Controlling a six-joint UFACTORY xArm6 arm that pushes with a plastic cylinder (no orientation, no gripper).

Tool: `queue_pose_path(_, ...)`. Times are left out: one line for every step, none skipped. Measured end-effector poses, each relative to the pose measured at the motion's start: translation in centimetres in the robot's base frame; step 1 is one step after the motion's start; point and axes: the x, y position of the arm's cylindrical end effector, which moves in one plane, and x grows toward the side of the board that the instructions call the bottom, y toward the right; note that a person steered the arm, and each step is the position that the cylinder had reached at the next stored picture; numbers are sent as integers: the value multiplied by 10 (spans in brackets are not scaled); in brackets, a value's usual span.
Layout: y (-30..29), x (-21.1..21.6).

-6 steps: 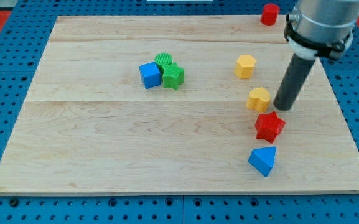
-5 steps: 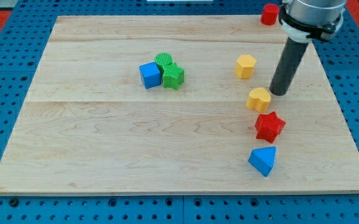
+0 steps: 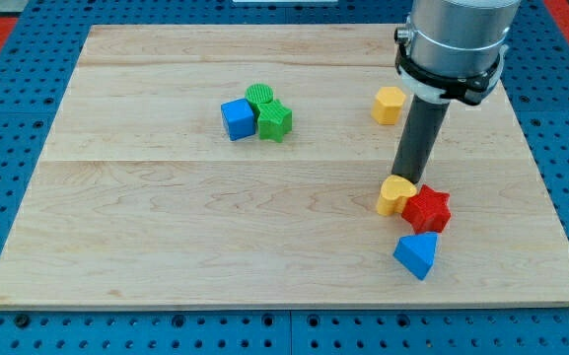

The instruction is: Slide the yellow heart and red star closer to the blue triangle

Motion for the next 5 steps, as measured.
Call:
queue_pose_path(0, 14)
queue_pose_path(2, 36)
queue_pose_path(3, 39)
queue_pose_path(3, 39)
queue_pose_path(3, 39)
